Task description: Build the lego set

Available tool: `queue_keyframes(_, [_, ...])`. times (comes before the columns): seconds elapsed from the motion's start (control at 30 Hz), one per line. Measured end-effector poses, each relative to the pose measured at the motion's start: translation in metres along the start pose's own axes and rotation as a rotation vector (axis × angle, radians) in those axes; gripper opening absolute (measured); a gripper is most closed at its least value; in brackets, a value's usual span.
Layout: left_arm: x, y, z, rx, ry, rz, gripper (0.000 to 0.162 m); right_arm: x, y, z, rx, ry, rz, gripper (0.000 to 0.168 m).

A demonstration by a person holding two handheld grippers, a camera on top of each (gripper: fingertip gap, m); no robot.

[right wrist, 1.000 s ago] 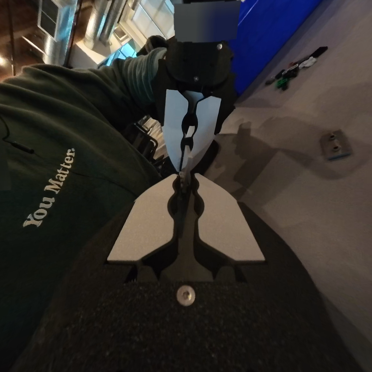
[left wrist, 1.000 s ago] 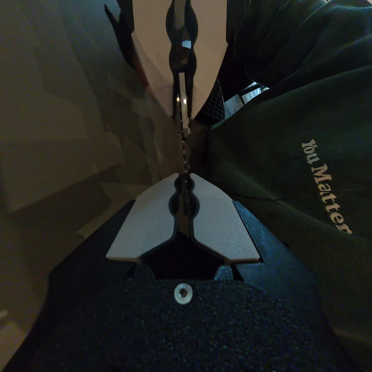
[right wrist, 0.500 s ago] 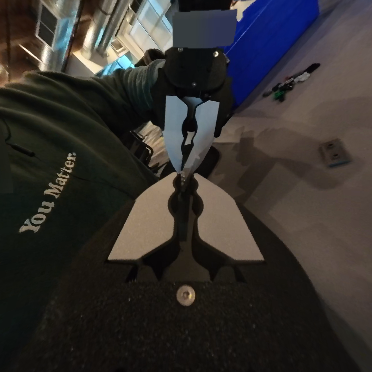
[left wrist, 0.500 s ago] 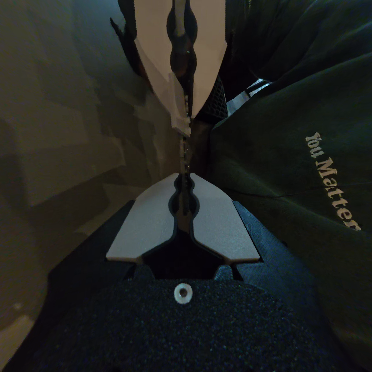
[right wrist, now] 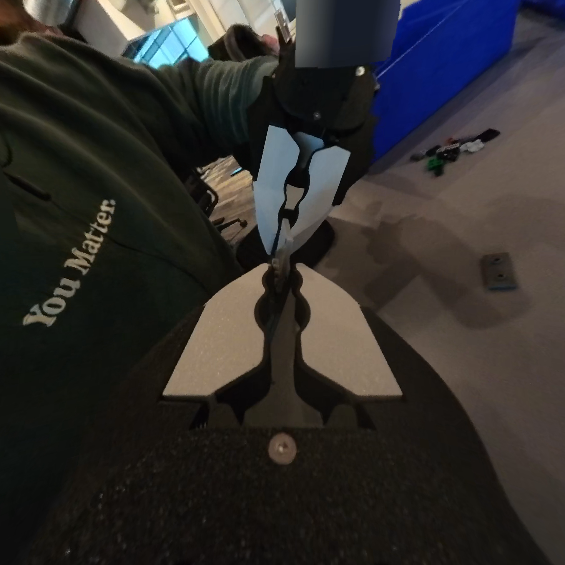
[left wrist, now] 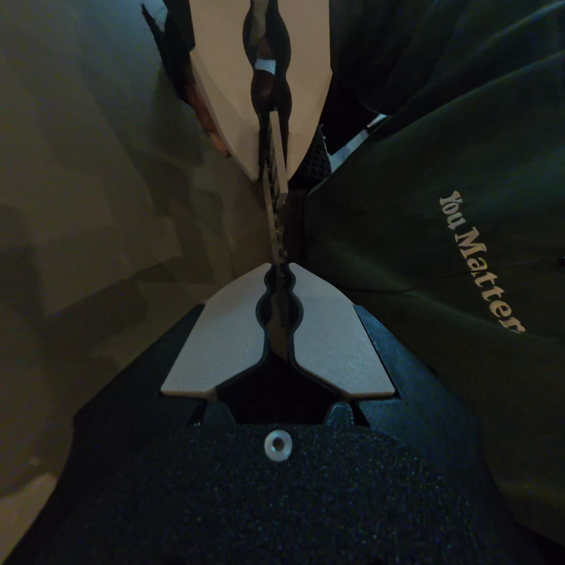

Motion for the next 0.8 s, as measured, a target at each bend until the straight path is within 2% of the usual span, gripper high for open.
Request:
queue_keyframes(0.37, [-0.0101, -0.0033, -0.0042, 0.016, 0.122, -0.091, 0.005, 0.0066, -0.0013, 0.0004, -0.062, 0.002, 0.013, 0.010])
queue_keyframes(0.6, [-0.0027, -0.0013, 0.0027, 0.010, 0.103, -0.085, 0.005, 0.0020, 0.0019, 0.0075, -0.085, 0.031, 0.025, 0.010])
queue_keyframes(0.8, [-0.0054, -0.0002, 0.0037, 0.006, 0.159, -0.118, 0.005, 0.0035, 0.0021, 0.0042, -0.096, 0.000, 0.001, 0.010])
Point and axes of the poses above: each gripper's, where its closed fingertips meet, y out along the fingers, z out of its underside, x = y × z across the jaws, the point moved 7 cm from there along -y, back along the fingers, and after that the axes turned 6 degrees about -x, right-handed, at the moved point
